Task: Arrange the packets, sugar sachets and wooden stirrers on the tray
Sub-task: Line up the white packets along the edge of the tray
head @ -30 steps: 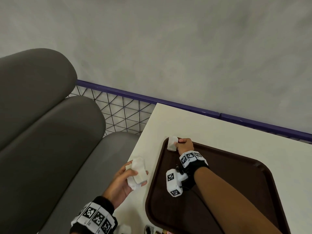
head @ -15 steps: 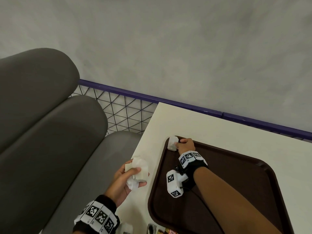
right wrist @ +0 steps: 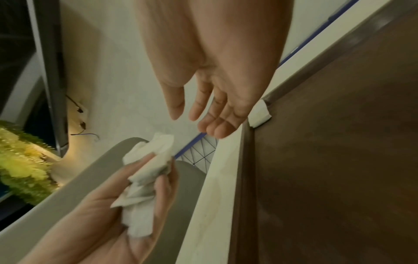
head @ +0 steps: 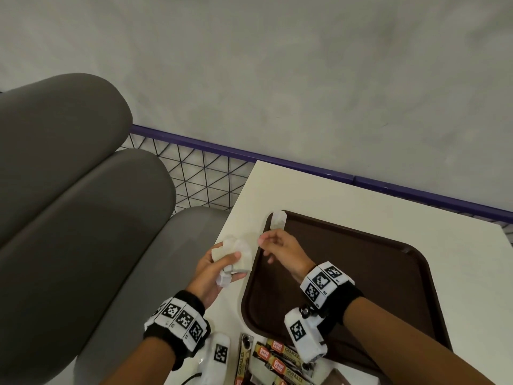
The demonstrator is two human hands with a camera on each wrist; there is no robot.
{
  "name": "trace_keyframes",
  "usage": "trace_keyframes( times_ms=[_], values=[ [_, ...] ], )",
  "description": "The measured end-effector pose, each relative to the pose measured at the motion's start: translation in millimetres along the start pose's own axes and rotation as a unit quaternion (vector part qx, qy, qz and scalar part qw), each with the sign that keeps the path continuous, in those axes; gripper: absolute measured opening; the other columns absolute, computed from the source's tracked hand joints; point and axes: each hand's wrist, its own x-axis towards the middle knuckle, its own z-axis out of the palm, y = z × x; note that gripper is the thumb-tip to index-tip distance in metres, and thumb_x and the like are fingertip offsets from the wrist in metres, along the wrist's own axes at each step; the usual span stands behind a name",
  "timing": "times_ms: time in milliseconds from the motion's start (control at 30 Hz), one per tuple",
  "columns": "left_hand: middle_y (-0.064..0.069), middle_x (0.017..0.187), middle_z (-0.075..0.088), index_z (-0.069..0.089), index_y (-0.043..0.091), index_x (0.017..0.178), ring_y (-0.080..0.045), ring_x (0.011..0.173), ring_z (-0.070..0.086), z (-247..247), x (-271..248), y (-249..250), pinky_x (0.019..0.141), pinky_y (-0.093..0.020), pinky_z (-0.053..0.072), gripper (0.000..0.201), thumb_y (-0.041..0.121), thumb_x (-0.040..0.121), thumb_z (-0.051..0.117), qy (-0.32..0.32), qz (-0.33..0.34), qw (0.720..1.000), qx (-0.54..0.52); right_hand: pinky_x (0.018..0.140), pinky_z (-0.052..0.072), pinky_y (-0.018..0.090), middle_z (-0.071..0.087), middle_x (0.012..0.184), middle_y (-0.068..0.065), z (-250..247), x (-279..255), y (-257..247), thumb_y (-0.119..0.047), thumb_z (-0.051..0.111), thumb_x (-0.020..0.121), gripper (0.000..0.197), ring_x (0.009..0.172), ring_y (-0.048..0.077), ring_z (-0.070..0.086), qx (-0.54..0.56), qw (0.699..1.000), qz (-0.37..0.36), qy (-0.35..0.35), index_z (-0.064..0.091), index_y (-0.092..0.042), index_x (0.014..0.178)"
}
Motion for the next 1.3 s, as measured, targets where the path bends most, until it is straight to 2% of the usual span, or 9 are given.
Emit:
trace_keyframes(
  times_ms=[133, 533, 700, 833, 967, 1067, 1133, 1233, 1300],
  values=[
    [-0.012, 0.108, 0.067, 0.055, 0.010, 0.114, -0.028, 0.092, 0.067, 3, -5, 1, 0.067, -0.034, 0.060, 0.032, -0.002, 0.084, 0.059, -0.007, 0.007, 1.000, 0.003, 0.055, 0.045, 0.017, 0.054, 0.077, 0.001, 12, -17, 1, -0.008, 0.060, 0.087, 0.004, 0.065, 0.009, 0.052, -0.010, 0.998, 0.010, -0.065, 0.057, -0.009, 0.090],
    [-0.014, 0.104, 0.067, 0.058, 0.009, 0.106, -0.026, 0.086, 0.070, 4, -6, 5, 0.068, -0.033, 0.060, 0.025, -0.004, 0.084, 0.057, -0.020, 0.009, 1.000, -0.022, 0.054, 0.049, 0.016, 0.054, 0.078, 0.008, 18, -23, 2, 0.006, 0.058, 0.084, 0.021, 0.064, 0.014, 0.054, 0.080, 0.996, -0.036, -0.010, 0.046, -0.010, 0.077],
    [-0.018, 0.109, 0.063, 0.055, 0.004, 0.113, -0.032, 0.094, 0.067, 0, 1, 4, 0.078, -0.037, 0.059, 0.027, -0.003, 0.087, 0.053, -0.026, -0.011, 0.998, -0.058, 0.049, 0.049, 0.015, 0.055, 0.078, 0.005, 4, 0, 11, 0.012, 0.056, 0.081, 0.025, 0.067, 0.015, 0.055, 0.074, 0.991, -0.043, 0.107, 0.050, -0.010, 0.071],
    [-0.018, 0.112, 0.058, 0.051, 0.002, 0.116, -0.036, 0.098, 0.064, -7, 9, 3, 0.071, -0.036, 0.060, 0.030, -0.007, 0.088, 0.045, -0.013, -0.020, 0.997, -0.080, 0.046, 0.047, 0.015, 0.055, 0.077, 0.003, -16, 31, 24, 0.012, 0.057, 0.081, 0.029, 0.062, 0.014, 0.054, 0.058, 0.976, -0.010, 0.209, 0.049, -0.015, 0.070],
    [-0.015, 0.111, 0.061, 0.052, 0.004, 0.114, -0.033, 0.094, 0.066, -14, 16, 1, 0.071, -0.037, 0.060, 0.029, -0.006, 0.088, 0.049, 0.008, -0.007, 0.998, -0.063, 0.040, 0.044, 0.009, 0.052, 0.086, 0.010, -26, 55, 36, 0.012, 0.054, 0.082, 0.035, 0.067, 0.022, 0.053, 0.006, 0.966, 0.005, 0.260, 0.043, -0.019, 0.070],
    [-0.015, 0.106, 0.065, 0.055, 0.006, 0.114, -0.027, 0.087, 0.070, -19, 20, 1, 0.071, -0.036, 0.059, 0.029, -0.002, 0.086, 0.055, 0.019, -0.001, 0.999, -0.041, 0.038, 0.040, 0.008, 0.053, 0.079, 0.010, -26, 70, 45, 0.010, 0.054, 0.081, 0.034, 0.055, 0.020, 0.050, -0.020, 0.960, 0.025, 0.279, 0.041, -0.019, 0.070],
    [-0.015, 0.107, 0.067, 0.056, 0.007, 0.113, -0.027, 0.088, 0.070, -21, 21, 1, 0.069, -0.035, 0.060, 0.028, -0.001, 0.086, 0.056, 0.022, -0.001, 0.999, -0.035, 0.041, 0.042, 0.011, 0.052, 0.072, 0.007, -25, 78, 49, 0.009, 0.056, 0.080, 0.033, 0.051, 0.018, 0.049, -0.028, 0.957, 0.041, 0.287, 0.041, -0.019, 0.071],
    [-0.017, 0.109, 0.066, 0.057, 0.006, 0.113, -0.029, 0.091, 0.069, -22, 23, 2, 0.065, -0.034, 0.059, 0.028, 0.002, 0.085, 0.057, 0.021, -0.005, 0.999, -0.032, 0.065, 0.051, 0.032, 0.050, 0.067, 0.004, -22, 86, 50, 0.007, 0.058, 0.079, 0.038, 0.061, 0.023, 0.051, -0.060, 0.954, 0.049, 0.289, 0.039, -0.023, 0.068],
    [-0.018, 0.108, 0.065, 0.055, 0.005, 0.116, -0.031, 0.090, 0.068, -22, 24, 2, 0.066, -0.035, 0.060, 0.031, 0.001, 0.086, 0.056, 0.014, -0.008, 0.999, -0.040, 0.067, 0.049, 0.033, 0.046, 0.064, -0.001, -22, 87, 50, 0.006, 0.058, 0.079, 0.039, 0.064, 0.022, 0.050, -0.090, 0.952, 0.048, 0.290, 0.038, -0.025, 0.066]
  ],
)
